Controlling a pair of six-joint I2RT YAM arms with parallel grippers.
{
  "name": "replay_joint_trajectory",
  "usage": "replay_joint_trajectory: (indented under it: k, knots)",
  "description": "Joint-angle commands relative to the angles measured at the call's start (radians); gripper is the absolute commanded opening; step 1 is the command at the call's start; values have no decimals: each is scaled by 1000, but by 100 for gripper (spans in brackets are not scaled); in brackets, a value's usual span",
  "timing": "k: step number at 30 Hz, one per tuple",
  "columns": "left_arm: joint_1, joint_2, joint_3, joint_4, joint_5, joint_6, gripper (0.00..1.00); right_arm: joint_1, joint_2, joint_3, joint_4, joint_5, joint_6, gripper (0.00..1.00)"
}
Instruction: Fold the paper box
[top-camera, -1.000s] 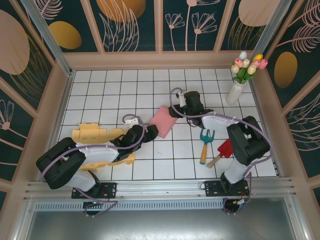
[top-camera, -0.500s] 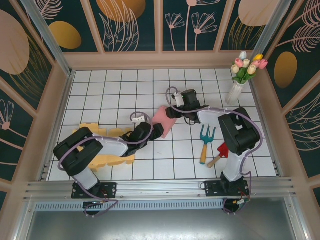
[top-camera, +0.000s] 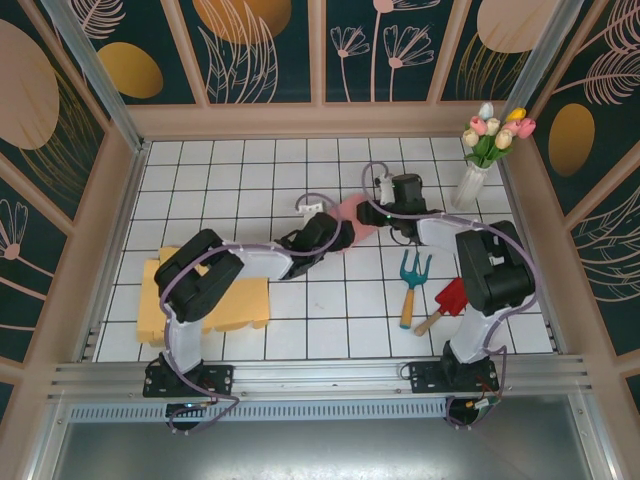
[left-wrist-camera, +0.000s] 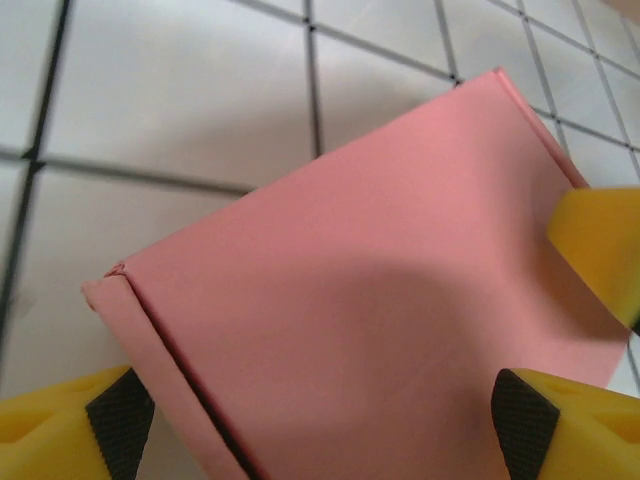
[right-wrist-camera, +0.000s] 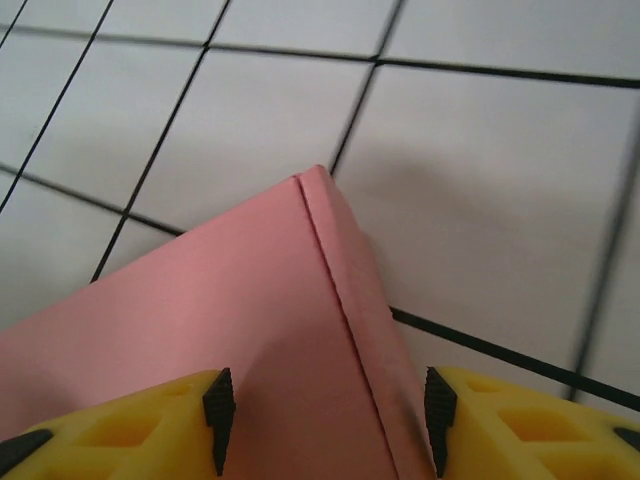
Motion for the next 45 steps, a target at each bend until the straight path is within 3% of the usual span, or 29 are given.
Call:
replay_joint_trajectory:
  k: [1, 9, 14, 23, 28, 37, 40, 45]
  knots:
    - [-7, 82, 154, 6, 35, 101, 89, -23, -65, -35, 90, 7, 88, 56]
    - [-4, 294, 460, -9, 43, 198, 90, -123, -65, -67, 167, 84, 145, 56]
    - [-2, 373, 567, 7, 33, 239, 91, -138, -36, -56, 169, 133, 157, 56]
    - [36, 507, 771, -118, 10, 232, 93, -173, 50, 3, 150, 217, 171, 58]
    - [60, 525, 788, -134, 14, 215, 94, -180, 73, 25, 143, 269, 168, 58]
    - [63, 289, 597, -87, -38, 249, 94, -81, -203, -81, 220, 429, 89, 59]
    - [64, 121, 429, -45, -74, 251, 94, -19, -282, -67, 169, 454, 66, 59]
    - [63, -241, 7, 8, -165, 190, 93, 130, -354, -10, 48, 497, 19, 59]
